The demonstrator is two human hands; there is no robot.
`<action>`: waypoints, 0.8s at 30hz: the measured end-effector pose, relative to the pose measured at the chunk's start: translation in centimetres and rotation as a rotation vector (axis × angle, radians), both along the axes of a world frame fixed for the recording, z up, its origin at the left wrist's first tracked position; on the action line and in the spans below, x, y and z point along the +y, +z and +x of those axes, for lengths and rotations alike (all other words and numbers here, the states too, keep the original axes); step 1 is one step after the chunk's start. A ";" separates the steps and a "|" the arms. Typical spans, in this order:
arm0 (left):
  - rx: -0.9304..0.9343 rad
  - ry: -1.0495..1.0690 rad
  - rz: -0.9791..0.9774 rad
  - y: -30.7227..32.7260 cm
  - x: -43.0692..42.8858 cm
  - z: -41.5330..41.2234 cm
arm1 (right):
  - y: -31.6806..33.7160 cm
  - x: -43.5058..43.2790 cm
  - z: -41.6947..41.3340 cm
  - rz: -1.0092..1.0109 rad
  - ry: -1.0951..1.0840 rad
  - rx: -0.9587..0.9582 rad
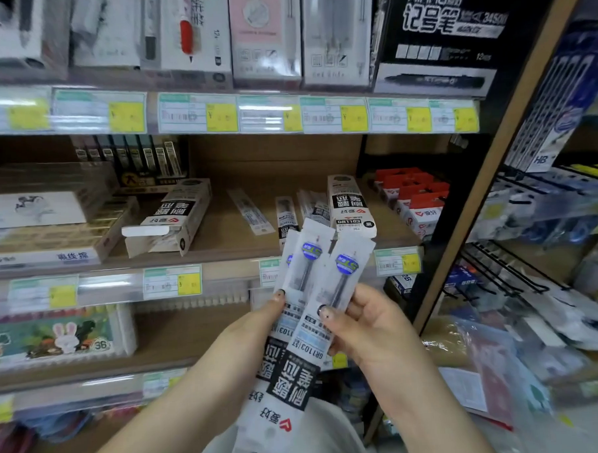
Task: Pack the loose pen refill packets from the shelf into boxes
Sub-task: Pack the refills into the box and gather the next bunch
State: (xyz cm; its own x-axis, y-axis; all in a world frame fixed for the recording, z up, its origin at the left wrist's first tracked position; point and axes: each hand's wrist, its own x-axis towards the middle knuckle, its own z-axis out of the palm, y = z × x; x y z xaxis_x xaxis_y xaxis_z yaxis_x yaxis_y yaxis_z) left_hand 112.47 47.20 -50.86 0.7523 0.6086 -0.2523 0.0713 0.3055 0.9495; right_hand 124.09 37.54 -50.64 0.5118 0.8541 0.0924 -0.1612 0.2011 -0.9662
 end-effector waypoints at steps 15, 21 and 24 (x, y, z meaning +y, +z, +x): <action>-0.162 -0.150 0.086 0.5 -1.3 -0.7 | 0.0 -1.4 0.0 -0.001 0.077 -0.022; -0.096 -0.291 0.248 0.8 -1.0 -0.2 | -0.2 -1.2 0.2 -0.011 0.030 0.006; -0.017 -0.361 0.382 1.3 -0.2 -0.2 | 0.4 -1.6 0.3 -0.011 -0.027 -0.012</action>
State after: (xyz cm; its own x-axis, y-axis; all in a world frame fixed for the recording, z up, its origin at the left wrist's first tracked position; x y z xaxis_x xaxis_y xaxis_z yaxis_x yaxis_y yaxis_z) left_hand 112.29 47.00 -49.55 0.9332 0.3559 -0.0492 0.0917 -0.1035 0.9904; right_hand 124.42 35.99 -50.24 0.5332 0.8413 0.0889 -0.1444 0.1941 -0.9703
